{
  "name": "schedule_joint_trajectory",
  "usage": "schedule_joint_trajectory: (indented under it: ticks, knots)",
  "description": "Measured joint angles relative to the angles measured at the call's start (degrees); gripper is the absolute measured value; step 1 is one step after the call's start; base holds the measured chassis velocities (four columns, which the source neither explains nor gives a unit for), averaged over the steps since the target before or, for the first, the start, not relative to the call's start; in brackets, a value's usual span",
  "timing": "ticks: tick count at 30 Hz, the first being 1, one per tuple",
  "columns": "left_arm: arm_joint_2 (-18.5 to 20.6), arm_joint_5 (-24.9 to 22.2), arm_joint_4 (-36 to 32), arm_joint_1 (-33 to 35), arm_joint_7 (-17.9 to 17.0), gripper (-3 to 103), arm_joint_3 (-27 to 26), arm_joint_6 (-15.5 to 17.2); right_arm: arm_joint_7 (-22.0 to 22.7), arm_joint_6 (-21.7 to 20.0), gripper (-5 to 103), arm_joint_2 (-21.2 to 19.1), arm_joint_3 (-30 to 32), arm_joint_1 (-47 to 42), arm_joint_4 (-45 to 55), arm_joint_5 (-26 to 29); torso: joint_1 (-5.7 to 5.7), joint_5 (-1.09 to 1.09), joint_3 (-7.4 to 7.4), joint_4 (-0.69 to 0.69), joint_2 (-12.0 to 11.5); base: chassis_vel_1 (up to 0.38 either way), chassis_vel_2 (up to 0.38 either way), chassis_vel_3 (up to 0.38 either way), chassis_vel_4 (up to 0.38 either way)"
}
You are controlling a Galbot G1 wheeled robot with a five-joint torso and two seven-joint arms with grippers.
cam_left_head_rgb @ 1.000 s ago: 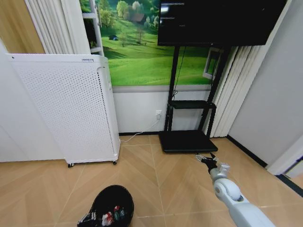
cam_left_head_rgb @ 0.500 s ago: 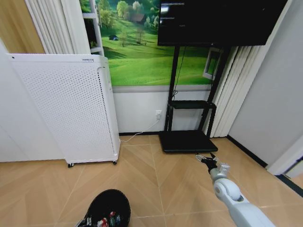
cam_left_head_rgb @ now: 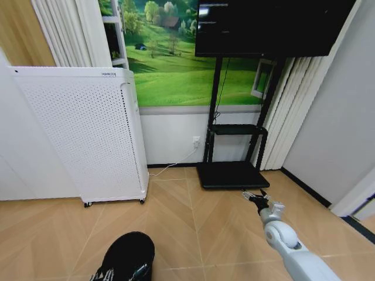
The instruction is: Pick up the trash bin and place the garbage on the floor into it.
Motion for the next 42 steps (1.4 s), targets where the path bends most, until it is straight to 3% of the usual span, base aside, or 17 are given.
schedule_joint_trajectory:
  ticks: [4, 5, 6, 9, 12, 17, 21, 26, 34, 42]
  knots:
    - [0.1, 0.0, 0.6, -0.4, 0.1, 70, -0.4, -0.2, 0.0, 0.0, 100, 0.0, 0.0, 0.0, 0.0, 0.0, 0.0, 0.0, 0.0, 0.0, 0.0, 0.0, 0.0, 0.0, 0.0]
    - [0.1, 0.0, 0.6, -0.4, 0.1, 70, -0.4, -0.2, 0.0, 0.0, 100, 0.0, 0.0, 0.0, 0.0, 0.0, 0.0, 0.0, 0.0, 0.0, 0.0, 0.0, 0.0, 0.0, 0.0]
    - [0.3, 0.0, 0.8, -0.6, 0.1, 80, -0.6, -0.2, 0.0, 0.0, 100, 0.0, 0.0, 0.0, 0.0, 0.0, 0.0, 0.0, 0.0, 0.0, 0.0, 0.0, 0.0, 0.0, 0.0]
    - [0.5, -0.1, 0.9, -0.8, 0.1, 86, -0.9, -0.2, 0.0, 0.0, 100, 0.0, 0.0, 0.0, 0.0, 0.0, 0.0, 0.0, 0.0, 0.0, 0.0, 0.0, 0.0, 0.0, 0.0]
    - [0.9, -0.3, -0.5, -1.0, 0.1, 99, -1.8, -0.1, 0.0, 0.0, 100, 0.0, 0.0, 0.0, 0.0, 0.0, 0.0, -0.01, 0.0, 0.0, 0.0, 0.0, 0.0, 0.0, 0.0]
    - [1.2, -0.4, -3.3, -1.0, 0.1, 100, -3.1, 0.4, 0.0, 0.0, 100, 0.0, 0.0, 0.0, 0.0, 0.0, 0.0, 0.0, 0.0, 0.0, 0.0, 0.0, 0.0, 0.0, 0.0]
    - [2.2, 0.3, -8.9, -1.5, 0.3, 100, -7.3, 1.0, 0.0, 0.0, 100, 0.0, 0.0, 0.0, 0.0, 0.0, 0.0, 0.0, 0.0, 0.0, 0.0, 0.0, 0.0, 0.0, 0.0]
    - [3.9, 0.2, -10.7, -3.6, 1.3, 100, -12.2, 1.1, 0.0, 0.0, 100, 0.0, 0.0, 0.0, 0.0, 0.0, 0.0, 0.0, 0.0, 0.01, 0.0, 0.0, 0.0, 0.0, 0.0]
    - [9.6, -6.9, -5.5, -13.8, 1.7, 100, -19.9, 0.8, 0.0, 0.0, 100, 0.0, 0.0, 0.0, 0.0, 0.0, 0.0, -0.01, 0.0, -0.01, 0.0, 0.0, 0.0, 0.0, 0.0]
    - [11.5, -8.3, -0.1, -20.6, 1.9, 100, -17.7, -0.5, 0.0, 0.0, 100, 0.0, 0.0, 0.0, 0.0, 0.0, 0.0, -0.02, 0.01, 0.01, 0.0, 0.0, 0.0, 0.0, 0.0]
